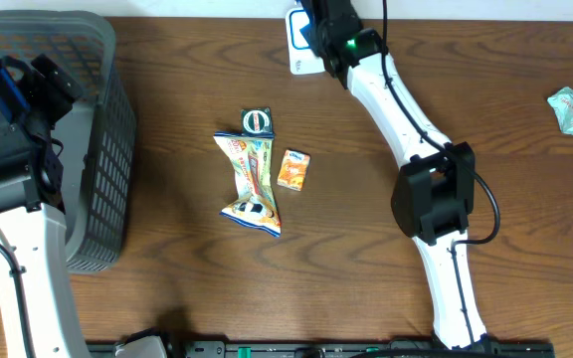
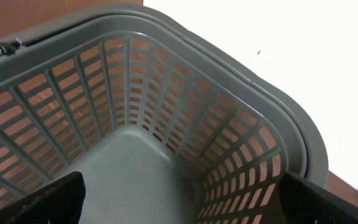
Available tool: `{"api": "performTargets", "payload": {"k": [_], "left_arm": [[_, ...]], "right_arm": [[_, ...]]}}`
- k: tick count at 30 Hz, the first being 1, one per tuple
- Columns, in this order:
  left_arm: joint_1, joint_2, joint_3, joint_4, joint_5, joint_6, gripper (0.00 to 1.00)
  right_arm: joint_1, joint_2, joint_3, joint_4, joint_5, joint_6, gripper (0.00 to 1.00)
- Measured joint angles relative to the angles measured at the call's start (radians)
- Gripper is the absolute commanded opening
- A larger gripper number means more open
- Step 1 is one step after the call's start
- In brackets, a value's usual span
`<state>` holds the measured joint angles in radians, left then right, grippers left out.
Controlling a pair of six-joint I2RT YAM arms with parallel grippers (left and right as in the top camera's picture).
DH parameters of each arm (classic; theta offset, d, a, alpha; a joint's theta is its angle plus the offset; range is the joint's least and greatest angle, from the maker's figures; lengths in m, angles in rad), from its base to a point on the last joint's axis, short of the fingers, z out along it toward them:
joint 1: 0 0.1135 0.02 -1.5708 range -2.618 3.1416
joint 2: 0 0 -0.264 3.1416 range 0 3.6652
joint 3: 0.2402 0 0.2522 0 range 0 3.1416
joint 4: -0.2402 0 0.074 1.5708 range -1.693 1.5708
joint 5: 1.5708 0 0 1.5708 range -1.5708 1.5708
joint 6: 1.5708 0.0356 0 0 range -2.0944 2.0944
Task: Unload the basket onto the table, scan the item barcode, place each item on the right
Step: 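Hold the second light-green pack against the scanner window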
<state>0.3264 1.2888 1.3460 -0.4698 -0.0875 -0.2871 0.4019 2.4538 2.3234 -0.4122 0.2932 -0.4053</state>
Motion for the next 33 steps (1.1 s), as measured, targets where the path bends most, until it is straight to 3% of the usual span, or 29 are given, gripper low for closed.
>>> {"api": "performTargets", "payload": {"k": [5, 11, 33], "left_arm": [[0.000, 0.000, 0.000, 0.000, 0.000, 0.000, 0.98], [0.000, 0.000, 0.000, 0.000, 0.000, 0.000, 0.98], [0.000, 0.000, 0.000, 0.000, 0.000, 0.000, 0.98]], "right_arm": [[-0.002, 0.000, 0.000, 0.095, -0.028, -0.199, 0.01], [-0.002, 0.000, 0.000, 0.087, -0.091, -0.301, 0.01], [0.014, 0.043, -0.003, -0.027, -0.092, -0.396, 0.01]]}}
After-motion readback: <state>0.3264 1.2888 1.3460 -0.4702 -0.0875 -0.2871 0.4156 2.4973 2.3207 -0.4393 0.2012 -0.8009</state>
